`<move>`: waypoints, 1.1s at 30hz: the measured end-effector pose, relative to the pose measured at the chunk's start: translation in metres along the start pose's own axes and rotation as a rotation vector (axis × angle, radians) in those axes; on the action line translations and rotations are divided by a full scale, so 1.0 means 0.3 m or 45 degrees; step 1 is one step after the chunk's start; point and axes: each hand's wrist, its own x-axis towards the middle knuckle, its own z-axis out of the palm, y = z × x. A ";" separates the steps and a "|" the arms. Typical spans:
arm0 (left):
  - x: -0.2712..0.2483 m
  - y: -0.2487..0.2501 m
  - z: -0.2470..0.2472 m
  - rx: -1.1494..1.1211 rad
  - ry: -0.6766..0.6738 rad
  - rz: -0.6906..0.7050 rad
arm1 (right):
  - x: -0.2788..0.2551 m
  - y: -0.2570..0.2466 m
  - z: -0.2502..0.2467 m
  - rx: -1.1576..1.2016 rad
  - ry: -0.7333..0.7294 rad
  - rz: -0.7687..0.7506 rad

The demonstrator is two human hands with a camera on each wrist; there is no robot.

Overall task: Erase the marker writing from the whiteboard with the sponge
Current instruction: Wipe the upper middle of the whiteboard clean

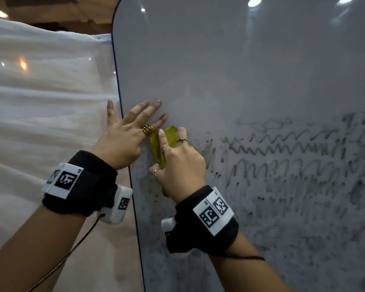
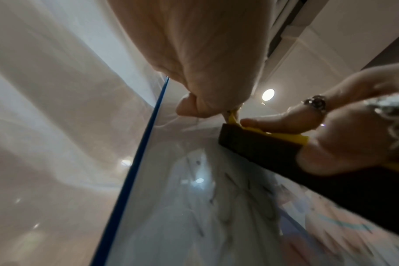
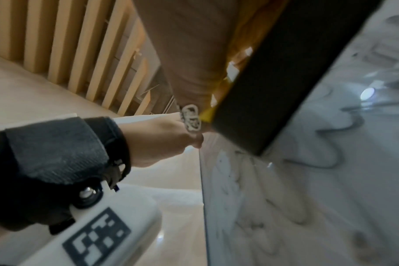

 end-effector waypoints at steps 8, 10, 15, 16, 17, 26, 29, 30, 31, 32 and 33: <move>-0.003 0.090 -0.045 -0.105 0.038 -0.171 | -0.095 0.330 -0.099 -0.048 0.284 0.432; 0.010 0.148 -0.055 -0.132 0.091 -0.158 | -0.110 0.442 -0.136 0.070 0.428 0.678; 0.086 0.322 -0.086 -0.261 0.045 -0.188 | -0.098 0.421 -0.106 0.098 0.433 0.496; 0.092 0.346 -0.083 -0.338 0.023 -0.260 | -0.087 0.386 -0.086 0.079 0.378 0.361; 0.095 0.368 -0.073 -0.395 0.001 -0.329 | -0.077 0.358 -0.068 0.050 0.326 0.241; 0.095 0.417 -0.036 -0.584 -0.015 -0.475 | -0.105 0.612 -0.139 0.125 0.581 0.477; 0.101 0.453 -0.025 -0.603 -0.002 -0.504 | -0.103 0.622 -0.134 0.108 0.657 0.391; 0.101 0.455 -0.023 -0.597 0.014 -0.507 | -0.091 0.603 -0.125 0.083 0.692 0.314; 0.100 0.453 -0.018 -0.588 0.026 -0.511 | -0.076 0.581 -0.115 0.075 0.733 0.229; 0.098 0.446 -0.012 -0.579 0.031 -0.516 | -0.061 0.554 -0.105 0.070 0.781 0.144; 0.095 0.440 -0.006 -0.572 0.029 -0.515 | -0.046 0.529 -0.089 0.068 0.819 0.067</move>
